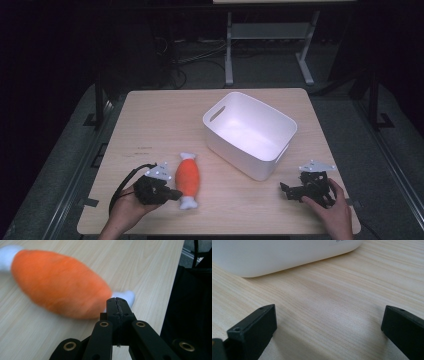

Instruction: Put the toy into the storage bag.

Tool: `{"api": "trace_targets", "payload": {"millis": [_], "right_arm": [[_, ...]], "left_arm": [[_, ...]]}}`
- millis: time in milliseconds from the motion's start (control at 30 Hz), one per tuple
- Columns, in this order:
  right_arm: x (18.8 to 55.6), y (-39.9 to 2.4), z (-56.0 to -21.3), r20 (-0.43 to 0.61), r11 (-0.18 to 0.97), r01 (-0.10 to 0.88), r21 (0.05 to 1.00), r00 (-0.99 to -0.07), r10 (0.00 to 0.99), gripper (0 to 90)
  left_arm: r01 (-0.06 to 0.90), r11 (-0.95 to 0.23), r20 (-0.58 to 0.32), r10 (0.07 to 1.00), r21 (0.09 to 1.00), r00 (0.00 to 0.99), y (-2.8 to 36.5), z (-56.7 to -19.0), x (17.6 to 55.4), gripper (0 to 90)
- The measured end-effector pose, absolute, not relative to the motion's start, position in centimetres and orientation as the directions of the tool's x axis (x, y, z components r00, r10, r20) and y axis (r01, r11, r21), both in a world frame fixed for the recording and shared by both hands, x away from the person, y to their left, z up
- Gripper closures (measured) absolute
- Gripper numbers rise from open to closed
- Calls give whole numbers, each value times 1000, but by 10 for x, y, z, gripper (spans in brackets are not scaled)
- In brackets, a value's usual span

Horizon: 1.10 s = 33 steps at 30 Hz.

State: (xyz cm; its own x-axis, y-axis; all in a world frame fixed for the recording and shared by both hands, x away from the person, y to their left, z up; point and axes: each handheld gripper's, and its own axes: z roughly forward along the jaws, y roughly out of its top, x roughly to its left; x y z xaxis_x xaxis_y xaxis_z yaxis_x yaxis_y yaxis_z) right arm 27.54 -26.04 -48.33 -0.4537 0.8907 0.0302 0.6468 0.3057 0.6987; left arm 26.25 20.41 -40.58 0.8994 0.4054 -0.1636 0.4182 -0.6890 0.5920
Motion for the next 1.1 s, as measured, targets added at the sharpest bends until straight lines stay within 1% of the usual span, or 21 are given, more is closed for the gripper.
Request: {"api": "trace_targets", "payload": {"millis": [267, 667, 800, 1100], "right_arm": [[275, -260, -483, 30, 306, 647, 699, -454, 891, 0], [275, -260, -483, 30, 306, 646, 699, -454, 891, 0], [275, -260, -483, 30, 306, 647, 699, -454, 891, 0], [275, -260, -483, 30, 306, 647, 699, -454, 891, 0]], "left_arm": [[389, -717, -167, 362, 579, 917, 180, -409, 266, 895], [370, -749, -174, 331, 549, 927, 148, -424, 271, 895], [368, -763, -160, 336, 532, 928, 144, -429, 271, 895], [395, -762, -176, 357, 512, 917, 149, -435, 272, 895]]}}
